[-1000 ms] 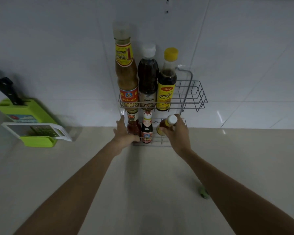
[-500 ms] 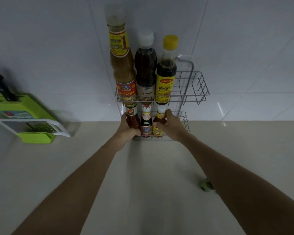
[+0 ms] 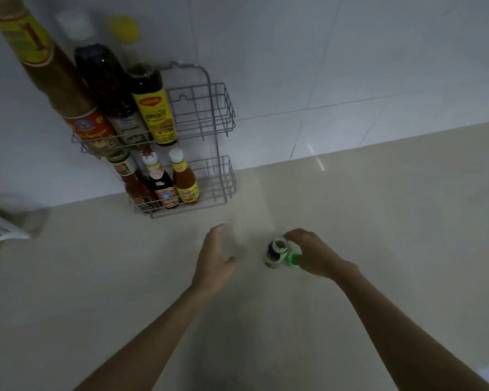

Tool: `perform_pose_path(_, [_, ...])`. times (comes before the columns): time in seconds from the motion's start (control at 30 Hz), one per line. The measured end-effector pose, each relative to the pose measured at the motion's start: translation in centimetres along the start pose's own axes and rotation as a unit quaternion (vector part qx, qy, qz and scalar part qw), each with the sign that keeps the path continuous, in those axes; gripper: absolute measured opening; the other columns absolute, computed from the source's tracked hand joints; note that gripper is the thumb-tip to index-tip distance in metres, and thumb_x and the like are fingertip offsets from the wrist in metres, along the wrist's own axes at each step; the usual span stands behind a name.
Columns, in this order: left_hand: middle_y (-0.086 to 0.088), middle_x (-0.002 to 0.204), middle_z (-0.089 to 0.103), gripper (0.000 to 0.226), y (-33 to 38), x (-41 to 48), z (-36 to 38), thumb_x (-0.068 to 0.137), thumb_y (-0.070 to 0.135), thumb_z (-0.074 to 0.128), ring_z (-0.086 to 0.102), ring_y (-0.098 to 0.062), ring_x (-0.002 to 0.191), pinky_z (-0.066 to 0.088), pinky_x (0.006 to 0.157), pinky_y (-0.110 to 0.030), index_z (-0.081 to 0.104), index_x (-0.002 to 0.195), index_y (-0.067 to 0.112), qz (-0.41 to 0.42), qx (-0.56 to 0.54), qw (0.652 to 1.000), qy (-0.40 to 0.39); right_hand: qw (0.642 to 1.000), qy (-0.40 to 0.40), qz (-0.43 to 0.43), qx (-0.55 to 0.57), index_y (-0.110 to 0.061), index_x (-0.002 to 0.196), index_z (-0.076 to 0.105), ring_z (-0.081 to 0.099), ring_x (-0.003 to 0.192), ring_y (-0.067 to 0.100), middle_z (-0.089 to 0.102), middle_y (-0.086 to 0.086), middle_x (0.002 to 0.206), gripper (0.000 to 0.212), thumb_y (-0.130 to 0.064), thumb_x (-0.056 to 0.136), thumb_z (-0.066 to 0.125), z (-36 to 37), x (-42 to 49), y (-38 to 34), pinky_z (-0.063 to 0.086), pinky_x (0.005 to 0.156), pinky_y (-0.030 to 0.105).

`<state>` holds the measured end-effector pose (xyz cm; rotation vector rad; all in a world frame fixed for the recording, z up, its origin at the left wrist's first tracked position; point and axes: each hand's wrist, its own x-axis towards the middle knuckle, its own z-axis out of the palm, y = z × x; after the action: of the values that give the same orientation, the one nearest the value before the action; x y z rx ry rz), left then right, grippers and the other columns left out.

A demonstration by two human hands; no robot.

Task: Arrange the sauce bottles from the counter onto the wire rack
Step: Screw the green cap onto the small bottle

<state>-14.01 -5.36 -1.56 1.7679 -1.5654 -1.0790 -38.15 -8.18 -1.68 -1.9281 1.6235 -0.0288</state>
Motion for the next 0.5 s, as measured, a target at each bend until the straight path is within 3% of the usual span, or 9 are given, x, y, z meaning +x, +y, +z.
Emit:
perform_pose_path(0.1, [0.0, 0.154, 0.033, 0.079, 0.8, 0.0, 3.3, 0.08, 0.01, 0.072, 0.031, -0.013, 0.142, 0.019, 0.102, -0.008, 0.032, 0.148, 0.016, 0.036, 0.051, 0.989, -0.131, 1.0, -0.008, -0.018, -0.02, -0.014, 0.122, 0.059, 0.052, 0.111, 0.035, 0.054, 0.01, 0.127, 0.05, -0.009, 0.074, 0.068, 3.4, -1.2, 2.0, 0.046, 0.092, 0.038])
perform_pose_path(0.2, [0.004, 0.149, 0.039, 0.086, 1.7, 0.5, 5.7, 0.075, 0.015, 0.079, 0.035, -0.008, 0.138, 0.022, 0.103, -0.009, 0.034, 0.147, 0.016, 0.024, 0.03, 0.985, -0.168, 0.996, 0.094, 0.005, -0.003, -0.014, 0.109, 0.065, 0.058, 0.097, 0.035, 0.061, 0.011, 0.111, 0.033, -0.015, 0.076, 0.072, 4.7, -1.5, 2.7, 0.047, 0.078, 0.036])
perform_pose_path(0.27, [0.004, 0.14, 0.048, 0.084, 2.4, 0.9, 6.8, 0.071, 0.011, 0.082, 0.043, -0.007, 0.131, 0.028, 0.098, -0.009, 0.04, 0.143, 0.016, 0.015, -0.002, 0.985, -0.172, 0.978, 0.179, 0.049, 0.097, -0.013, 0.102, 0.063, 0.062, 0.089, 0.03, 0.064, 0.009, 0.101, 0.029, -0.016, 0.076, 0.075, 4.2, -1.5, 2.4, 0.048, 0.074, 0.033])
perform_pose_path(0.37, [0.006, 0.112, 0.064, 0.049, 3.0, 1.2, 7.9, 0.074, 0.014, 0.079, 0.058, -0.012, 0.106, 0.039, 0.078, -0.009, 0.058, 0.117, 0.018, 0.017, -0.016, 0.992, -0.125, 0.901, 0.276, 0.093, 0.322, -0.015, 0.099, 0.056, 0.067, 0.086, 0.019, 0.067, 0.003, 0.096, 0.023, -0.023, 0.084, 0.072, 1.4, -1.7, 0.8, 0.054, 0.074, 0.03])
perform_pose_path(0.43, [0.003, 0.103, 0.068, 0.037, 3.3, 1.1, 7.9, 0.075, 0.026, 0.078, 0.062, -0.017, 0.097, 0.044, 0.081, -0.019, 0.06, 0.106, 0.02, 0.011, -0.034, 0.993, -0.111, 0.847, 0.255, 0.054, 0.463, -0.02, 0.11, 0.057, 0.069, 0.096, 0.016, 0.068, 0.003, 0.102, 0.017, -0.026, 0.095, 0.058, -0.3, -2.0, -1.1, 0.057, 0.081, 0.029])
perform_pose_path(0.5, [-0.001, 0.101, 0.066, 0.036, 3.5, 0.9, 7.6, 0.074, 0.037, 0.076, 0.064, -0.019, 0.092, 0.049, 0.082, -0.032, 0.059, 0.103, 0.022, 0.008, -0.031, 0.993, -0.118, 0.855, 0.236, -0.013, 0.461, -0.024, 0.119, 0.06, 0.065, 0.105, 0.009, 0.067, -0.002, 0.111, 0.023, -0.024, 0.101, 0.045, -1.2, -2.3, -2.8, 0.053, 0.088, 0.024])
